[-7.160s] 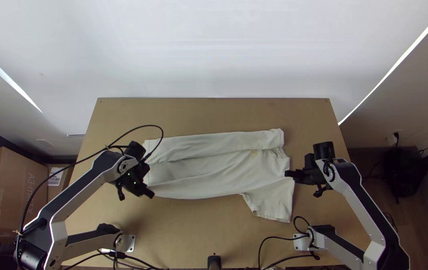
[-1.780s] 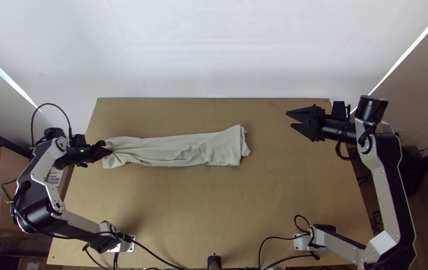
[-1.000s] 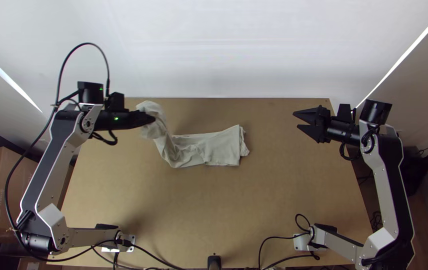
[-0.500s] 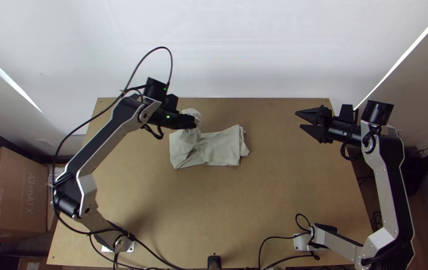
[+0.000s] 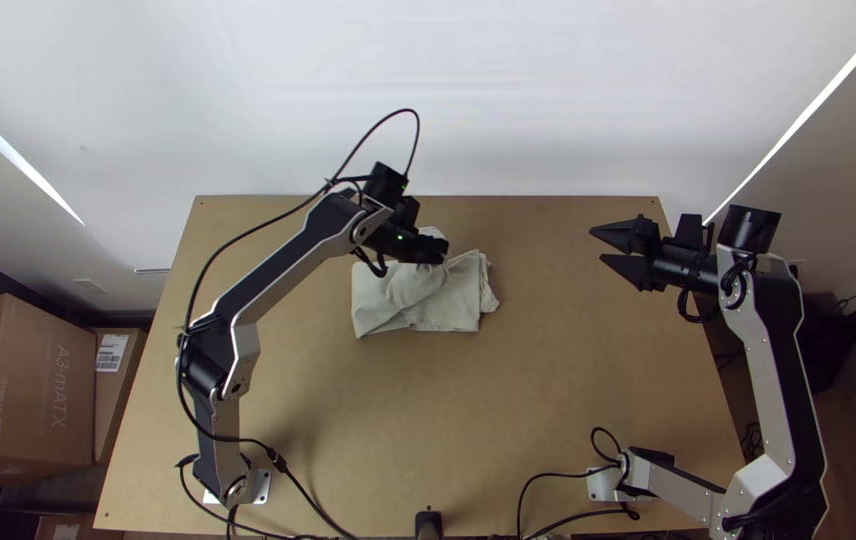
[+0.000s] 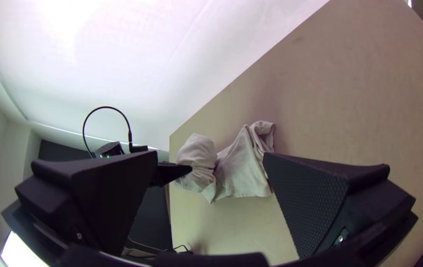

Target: Fold the t-shirt

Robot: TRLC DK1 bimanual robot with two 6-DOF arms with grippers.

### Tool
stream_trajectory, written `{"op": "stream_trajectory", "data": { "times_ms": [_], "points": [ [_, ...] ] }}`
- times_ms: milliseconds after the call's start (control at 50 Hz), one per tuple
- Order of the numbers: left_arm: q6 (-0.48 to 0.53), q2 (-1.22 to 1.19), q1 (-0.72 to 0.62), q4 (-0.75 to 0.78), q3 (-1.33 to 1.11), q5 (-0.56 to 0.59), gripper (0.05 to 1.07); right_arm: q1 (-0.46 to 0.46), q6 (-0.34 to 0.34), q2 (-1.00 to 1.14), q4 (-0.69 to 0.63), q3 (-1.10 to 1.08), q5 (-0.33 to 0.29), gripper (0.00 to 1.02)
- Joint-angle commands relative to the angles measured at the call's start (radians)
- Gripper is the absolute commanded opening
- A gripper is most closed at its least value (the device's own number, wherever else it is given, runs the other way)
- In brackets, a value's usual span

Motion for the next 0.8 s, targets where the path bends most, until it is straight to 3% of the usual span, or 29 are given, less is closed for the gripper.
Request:
{"op": "stream_trajectory", "data": {
  "times_ms": [0,320,360,440,460,780],
  "points": [
    [-0.022,0.062,-0.028,0.009,0.067,-0.011,0.08,-0.006,-0.013,-0.022,0.002,-0.035,0.008,0.98],
    [-0.023,0.209,-0.068,0.007,0.204,-0.020,0.11,-0.034,-0.024,-0.037,-0.001,-0.064,0.018,0.98],
    [-0.022,0.228,-0.077,0.009,0.221,-0.020,0.27,-0.034,-0.027,-0.037,-0.001,-0.070,0.018,0.98],
    [-0.014,0.265,-0.097,0.019,0.256,-0.022,0.96,-0.031,-0.041,-0.036,-0.001,-0.087,0.028,0.98],
    [-0.013,0.274,-0.100,0.024,0.265,-0.022,1.03,-0.027,-0.047,-0.034,-0.001,-0.090,0.033,0.98],
    [-0.004,0.202,-0.125,0.064,0.271,0.006,1.03,0.051,-0.106,0.084,0.040,-0.136,0.096,0.98]
  ]
}}
